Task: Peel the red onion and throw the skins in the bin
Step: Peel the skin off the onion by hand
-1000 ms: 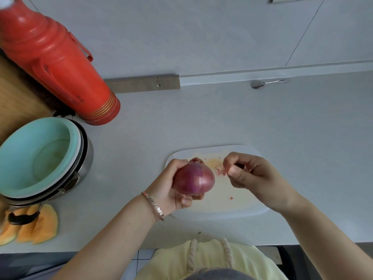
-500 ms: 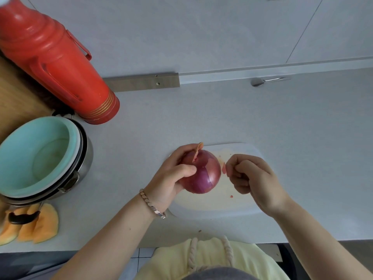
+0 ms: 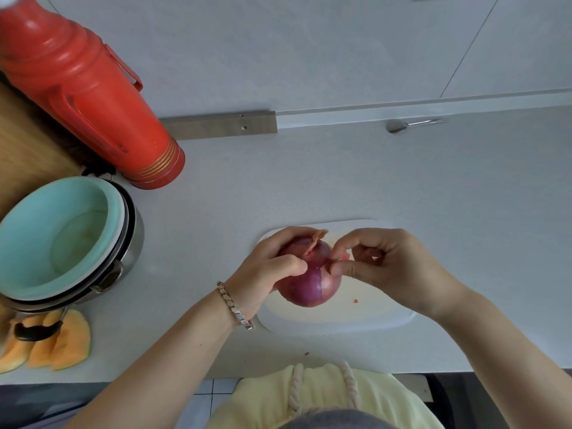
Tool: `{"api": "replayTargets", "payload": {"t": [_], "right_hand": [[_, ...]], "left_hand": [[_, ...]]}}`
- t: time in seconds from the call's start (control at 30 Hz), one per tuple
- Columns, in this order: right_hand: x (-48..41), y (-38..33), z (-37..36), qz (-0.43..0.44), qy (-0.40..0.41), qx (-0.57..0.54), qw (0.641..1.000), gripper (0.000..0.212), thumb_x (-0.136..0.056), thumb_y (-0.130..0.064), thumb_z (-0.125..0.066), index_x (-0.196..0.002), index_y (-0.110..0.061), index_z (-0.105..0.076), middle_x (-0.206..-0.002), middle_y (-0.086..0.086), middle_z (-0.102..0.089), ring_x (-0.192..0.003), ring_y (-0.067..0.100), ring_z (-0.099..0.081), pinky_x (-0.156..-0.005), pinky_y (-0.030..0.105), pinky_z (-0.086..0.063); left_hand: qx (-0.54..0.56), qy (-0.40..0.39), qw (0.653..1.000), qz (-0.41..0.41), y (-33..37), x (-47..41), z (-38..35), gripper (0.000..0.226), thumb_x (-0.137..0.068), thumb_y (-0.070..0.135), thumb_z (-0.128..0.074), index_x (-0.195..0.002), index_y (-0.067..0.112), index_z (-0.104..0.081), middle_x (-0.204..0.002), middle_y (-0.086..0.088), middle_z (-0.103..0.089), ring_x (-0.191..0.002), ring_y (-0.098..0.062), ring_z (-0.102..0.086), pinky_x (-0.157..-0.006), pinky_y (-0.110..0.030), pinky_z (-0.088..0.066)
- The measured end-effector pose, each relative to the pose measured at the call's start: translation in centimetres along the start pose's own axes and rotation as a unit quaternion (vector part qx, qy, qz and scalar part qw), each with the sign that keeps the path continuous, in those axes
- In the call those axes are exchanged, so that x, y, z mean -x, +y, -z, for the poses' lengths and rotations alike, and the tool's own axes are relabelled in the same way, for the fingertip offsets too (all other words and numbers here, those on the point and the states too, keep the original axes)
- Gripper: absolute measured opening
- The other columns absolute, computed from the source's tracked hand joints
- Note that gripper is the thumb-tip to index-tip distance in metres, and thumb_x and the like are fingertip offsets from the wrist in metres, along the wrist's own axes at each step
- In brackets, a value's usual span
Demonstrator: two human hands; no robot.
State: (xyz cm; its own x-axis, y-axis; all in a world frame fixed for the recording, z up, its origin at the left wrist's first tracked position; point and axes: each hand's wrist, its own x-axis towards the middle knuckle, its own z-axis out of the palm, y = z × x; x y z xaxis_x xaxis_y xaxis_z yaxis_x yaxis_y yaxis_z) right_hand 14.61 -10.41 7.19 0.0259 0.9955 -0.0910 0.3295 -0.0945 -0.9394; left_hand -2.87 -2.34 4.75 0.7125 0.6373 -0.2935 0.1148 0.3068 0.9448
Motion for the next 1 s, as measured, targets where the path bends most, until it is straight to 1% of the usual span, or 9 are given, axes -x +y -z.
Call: {"api": "replayTargets", "payload": {"t": [0.1, 0.23, 0.33, 0.47, 0.57, 0.63, 0.7, 0.83, 1.0], "right_hand": [[-0.2, -0.3, 0.3, -0.003, -0.024, 0.008, 1.000, 0.009, -0.070, -0.021, -0.074, -0.070, -0.027, -0.067, -0.056, 0.021, -0.041, -0.050, 0.015, -0.029, -0.048, 0.021, -0.028], [-0.5, -0.4, 0.4, -0.016, -0.063, 0.032, 0.997, 0.013, -0.072, -0.018, -0.075, -0.065, -0.027, -0.068, -0.068, 0.026, -0.053, -0.054, 0.018, -0.037, -0.052, 0.029, -0.035], [-0.4, -0.3, 0.4, -0.018, -0.079, 0.045, 0.996, 0.017, -0.074, -0.017, -0.073, -0.065, -0.029, -0.067, -0.073, 0.023, -0.056, -0.054, 0.011, -0.041, -0.051, 0.032, -0.041], [-0.2, 0.1, 0.3, 0.013, -0.100, 0.101, 0.990, 0.010, -0.079, -0.013, -0.069, -0.073, -0.020, -0.066, -0.067, 0.006, -0.057, -0.057, 0.005, -0.044, -0.055, 0.012, -0.036], [-0.2, 0.6, 0.2, 0.038, -0.105, 0.142, 0.984, 0.005, -0.084, -0.014, -0.064, -0.079, -0.012, -0.064, -0.067, 0.009, -0.055, -0.062, 0.008, -0.043, -0.058, 0.012, -0.036], [-0.1, 0.8, 0.0, 0.065, -0.089, 0.144, 0.983, 0.010, -0.084, -0.019, -0.059, -0.078, -0.011, -0.062, -0.063, -0.002, -0.050, -0.060, 0.004, -0.042, -0.059, 0.009, -0.035], [0.1, 1.1, -0.2, 0.081, -0.069, 0.131, 0.986, 0.011, -0.083, -0.022, -0.055, -0.077, -0.015, -0.060, -0.063, -0.013, -0.045, -0.059, 0.000, -0.041, -0.058, 0.007, -0.034], [0.2, 1.2, -0.3, 0.054, -0.029, 0.043, 0.997, 0.008, -0.080, -0.031, -0.063, -0.074, -0.031, -0.058, -0.066, -0.004, -0.053, -0.056, 0.006, -0.041, -0.055, 0.012, -0.033], [-0.2, 0.7, 0.2, -0.017, -0.072, 0.008, 0.997, 0.010, -0.073, -0.031, -0.068, -0.073, -0.036, -0.059, -0.055, -0.014, -0.040, -0.049, 0.003, -0.032, -0.047, 0.019, -0.035]], "left_hand": [[-0.016, -0.013, 1.000, 0.012, -0.1, 0.0, 0.0, 0.052, -0.046, 0.029, -0.058, -0.098, 0.023, -0.065, -0.089, 0.012, -0.072, -0.091, -0.005, -0.065, -0.079, -0.018, -0.050], [-0.038, -0.030, 0.999, 0.023, -0.3, 0.0, 0.0, 0.046, -0.047, 0.028, -0.059, -0.092, 0.030, -0.070, -0.096, 0.008, -0.071, -0.098, -0.011, -0.063, -0.087, -0.024, -0.048], [-0.045, -0.038, 0.998, 0.030, -0.4, 0.0, -0.1, 0.043, -0.047, 0.029, -0.059, -0.087, 0.035, -0.072, -0.096, 0.009, -0.071, -0.099, -0.011, -0.063, -0.087, -0.024, -0.047], [-0.038, -0.034, 0.998, 0.048, -0.6, 0.0, 0.0, 0.046, -0.045, 0.030, -0.060, -0.091, 0.030, -0.070, -0.096, 0.007, -0.070, -0.097, -0.012, -0.063, -0.085, -0.024, -0.048], [-0.040, -0.033, 0.996, 0.070, -0.6, -0.1, 0.1, 0.051, -0.044, 0.032, -0.060, -0.094, 0.028, -0.067, -0.097, 0.005, -0.068, -0.096, -0.013, -0.063, -0.082, -0.024, -0.049], [-0.042, -0.033, 0.995, 0.079, -0.4, -0.2, 0.2, 0.053, -0.044, 0.033, -0.060, -0.096, 0.026, -0.067, -0.098, 0.004, -0.068, -0.097, -0.014, -0.062, -0.083, -0.027, -0.050], [-0.035, -0.028, 0.996, 0.080, -0.3, -0.2, 0.3, 0.054, -0.044, 0.032, -0.059, -0.097, 0.023, -0.067, -0.100, 0.002, -0.068, -0.100, -0.017, -0.062, -0.087, -0.033, -0.049], [-0.026, -0.016, 0.996, 0.084, 0.1, -0.4, 0.5, 0.054, -0.044, 0.032, -0.059, -0.096, 0.022, -0.068, -0.100, 0.003, -0.069, -0.100, -0.017, -0.062, -0.090, -0.039, -0.047], [-0.047, -0.022, 0.995, 0.084, 0.2, -0.6, 0.4, 0.051, -0.043, 0.033, -0.059, -0.093, 0.025, -0.069, -0.101, 0.003, -0.070, -0.100, -0.017, -0.063, -0.093, -0.040, -0.047]]}}
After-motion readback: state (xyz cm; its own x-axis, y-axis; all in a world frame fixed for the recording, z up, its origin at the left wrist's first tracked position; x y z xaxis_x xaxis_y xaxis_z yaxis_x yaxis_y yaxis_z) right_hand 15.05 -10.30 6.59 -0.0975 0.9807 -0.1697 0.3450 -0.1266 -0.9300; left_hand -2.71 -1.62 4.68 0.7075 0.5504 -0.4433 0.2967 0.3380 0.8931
